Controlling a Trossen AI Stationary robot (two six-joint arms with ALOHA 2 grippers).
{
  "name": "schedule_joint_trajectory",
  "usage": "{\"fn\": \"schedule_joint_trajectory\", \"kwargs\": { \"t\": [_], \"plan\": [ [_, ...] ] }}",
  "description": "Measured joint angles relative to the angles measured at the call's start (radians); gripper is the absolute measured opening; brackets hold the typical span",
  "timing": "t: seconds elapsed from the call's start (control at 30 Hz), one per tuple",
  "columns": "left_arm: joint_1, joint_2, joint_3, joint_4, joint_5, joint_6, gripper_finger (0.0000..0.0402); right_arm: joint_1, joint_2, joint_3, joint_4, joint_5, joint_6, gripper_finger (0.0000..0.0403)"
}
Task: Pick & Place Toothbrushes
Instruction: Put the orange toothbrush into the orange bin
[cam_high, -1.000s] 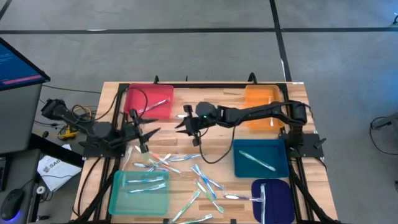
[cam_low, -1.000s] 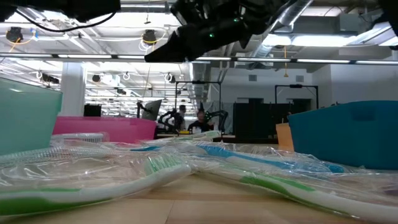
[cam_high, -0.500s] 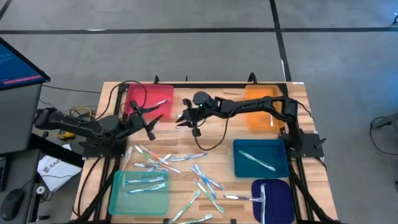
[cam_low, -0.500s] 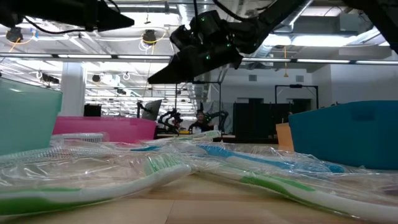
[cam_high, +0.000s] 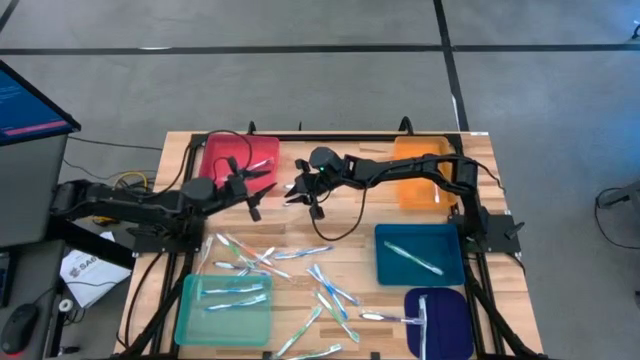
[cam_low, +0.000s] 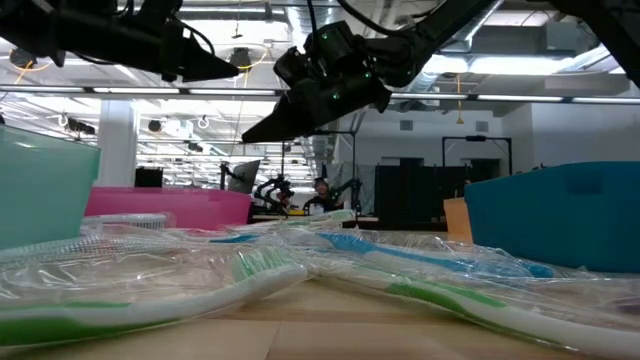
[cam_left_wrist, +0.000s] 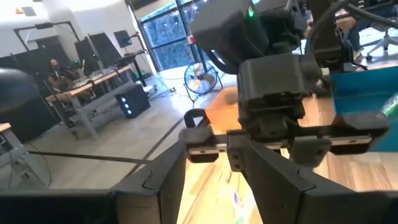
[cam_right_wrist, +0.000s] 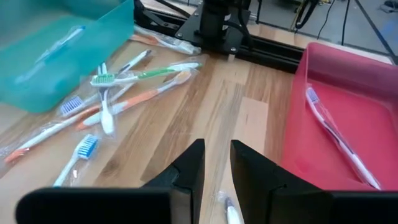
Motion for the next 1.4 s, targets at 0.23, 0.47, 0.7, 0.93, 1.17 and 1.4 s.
{"fn": "schedule_joint_trajectory", "kwargs": {
  "t": [0.23,0.47,0.7,0.93,1.17,1.4],
  "plan": [
    [0.007,0.004,0.000,0.018,0.000,0.013,0.0158,0.003,0.000,0.000,0.013,-0.003,-0.008,0.0071],
    [0.007,0.004,0.000,0.024,0.000,0.012,0.0158,0.014,0.000,0.000,0.026,-0.003,-0.008,0.0071],
    [0.007,0.004,0.000,0.095,0.000,0.008,0.0158,0.027,0.000,0.000,0.046,-0.003,-0.008,0.0071],
    [0.007,0.004,0.000,0.127,0.000,0.011,0.0158,0.028,0.000,0.000,0.047,-0.004,-0.008,0.0071],
    [0.007,0.004,0.000,0.126,0.000,0.010,0.0158,0.027,0.000,0.000,0.047,-0.021,-0.008,0.0071],
    [0.007,0.004,0.000,0.131,0.000,0.008,0.0158,0.027,0.000,0.000,0.053,-0.029,-0.008,0.0071]
  ]
}}
